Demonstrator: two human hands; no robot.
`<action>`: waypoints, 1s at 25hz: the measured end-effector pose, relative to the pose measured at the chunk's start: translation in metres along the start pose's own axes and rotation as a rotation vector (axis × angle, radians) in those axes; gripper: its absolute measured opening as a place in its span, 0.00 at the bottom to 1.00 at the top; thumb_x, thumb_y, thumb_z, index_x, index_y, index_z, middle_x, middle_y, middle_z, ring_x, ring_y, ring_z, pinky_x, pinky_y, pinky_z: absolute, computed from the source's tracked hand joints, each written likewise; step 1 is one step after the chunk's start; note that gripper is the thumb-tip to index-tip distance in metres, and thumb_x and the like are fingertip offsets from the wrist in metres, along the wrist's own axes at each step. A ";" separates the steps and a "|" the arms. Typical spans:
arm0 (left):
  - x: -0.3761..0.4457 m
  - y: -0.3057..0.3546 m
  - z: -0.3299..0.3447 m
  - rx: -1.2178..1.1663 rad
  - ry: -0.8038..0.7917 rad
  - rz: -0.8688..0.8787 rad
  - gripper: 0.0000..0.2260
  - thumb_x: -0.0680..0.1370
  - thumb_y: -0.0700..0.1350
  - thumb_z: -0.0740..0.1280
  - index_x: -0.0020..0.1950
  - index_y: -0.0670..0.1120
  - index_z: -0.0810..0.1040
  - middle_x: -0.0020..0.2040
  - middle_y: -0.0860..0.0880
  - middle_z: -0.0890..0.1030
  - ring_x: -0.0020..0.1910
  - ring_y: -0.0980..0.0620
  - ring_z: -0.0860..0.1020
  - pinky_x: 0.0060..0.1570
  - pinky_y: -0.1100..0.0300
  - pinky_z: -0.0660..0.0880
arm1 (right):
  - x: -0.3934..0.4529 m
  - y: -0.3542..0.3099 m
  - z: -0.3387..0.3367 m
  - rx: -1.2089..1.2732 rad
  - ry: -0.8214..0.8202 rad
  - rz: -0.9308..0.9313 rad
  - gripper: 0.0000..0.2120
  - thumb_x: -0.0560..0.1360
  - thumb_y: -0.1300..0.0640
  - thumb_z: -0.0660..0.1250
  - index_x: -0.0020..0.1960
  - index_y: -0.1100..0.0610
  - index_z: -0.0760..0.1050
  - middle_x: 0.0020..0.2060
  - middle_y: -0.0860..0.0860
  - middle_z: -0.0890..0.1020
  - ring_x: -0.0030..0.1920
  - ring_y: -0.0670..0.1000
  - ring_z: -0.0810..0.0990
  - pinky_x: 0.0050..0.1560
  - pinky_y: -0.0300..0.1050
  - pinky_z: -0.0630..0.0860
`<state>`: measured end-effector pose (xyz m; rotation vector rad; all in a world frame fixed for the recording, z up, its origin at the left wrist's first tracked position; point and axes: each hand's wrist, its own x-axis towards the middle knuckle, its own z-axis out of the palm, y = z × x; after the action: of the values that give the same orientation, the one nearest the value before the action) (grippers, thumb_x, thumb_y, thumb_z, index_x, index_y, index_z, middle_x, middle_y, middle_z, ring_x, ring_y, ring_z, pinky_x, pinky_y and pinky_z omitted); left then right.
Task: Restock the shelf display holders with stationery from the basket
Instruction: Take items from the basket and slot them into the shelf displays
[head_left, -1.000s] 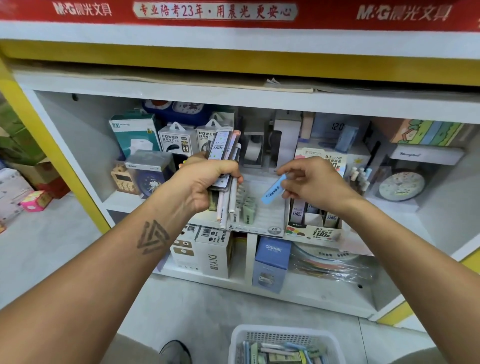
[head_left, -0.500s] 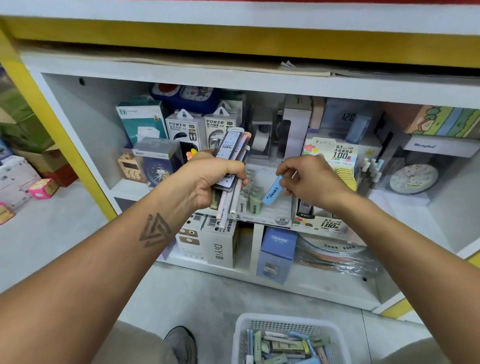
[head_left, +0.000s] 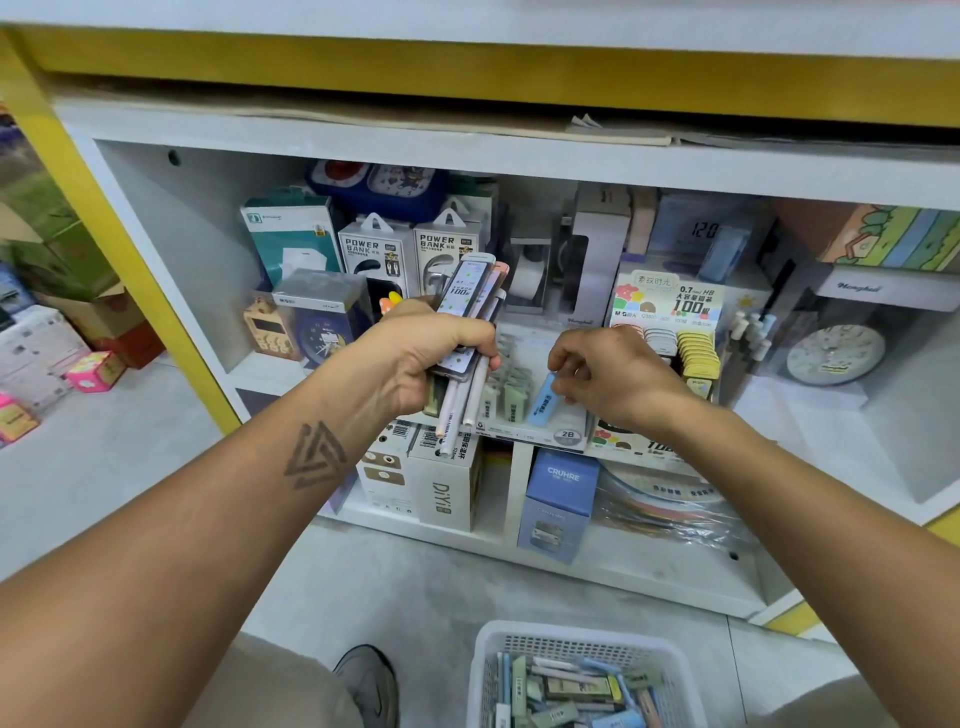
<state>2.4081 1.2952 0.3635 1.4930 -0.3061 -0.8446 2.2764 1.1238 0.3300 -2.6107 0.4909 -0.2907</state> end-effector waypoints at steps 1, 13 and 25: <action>0.000 0.000 0.000 0.002 -0.001 0.000 0.14 0.62 0.25 0.71 0.43 0.39 0.80 0.35 0.36 0.82 0.35 0.41 0.83 0.37 0.51 0.80 | 0.000 -0.001 0.001 -0.018 -0.005 0.000 0.04 0.76 0.60 0.72 0.49 0.52 0.79 0.39 0.43 0.80 0.43 0.47 0.81 0.47 0.48 0.81; -0.004 0.000 0.002 0.023 -0.007 0.004 0.15 0.62 0.26 0.71 0.47 0.38 0.81 0.38 0.35 0.82 0.36 0.41 0.83 0.40 0.49 0.80 | 0.000 -0.005 0.000 -0.179 -0.035 -0.066 0.02 0.77 0.58 0.71 0.47 0.52 0.81 0.43 0.48 0.82 0.46 0.52 0.81 0.50 0.52 0.81; -0.006 -0.001 0.014 0.014 -0.013 0.005 0.13 0.65 0.26 0.71 0.47 0.37 0.80 0.38 0.34 0.83 0.37 0.41 0.83 0.42 0.47 0.82 | -0.015 -0.003 0.028 -0.407 -0.256 -0.074 0.25 0.75 0.55 0.73 0.61 0.53 0.60 0.52 0.51 0.74 0.47 0.56 0.78 0.45 0.56 0.78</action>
<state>2.3946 1.2886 0.3661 1.4993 -0.3260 -0.8496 2.2715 1.1432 0.3051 -3.0062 0.3958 0.1370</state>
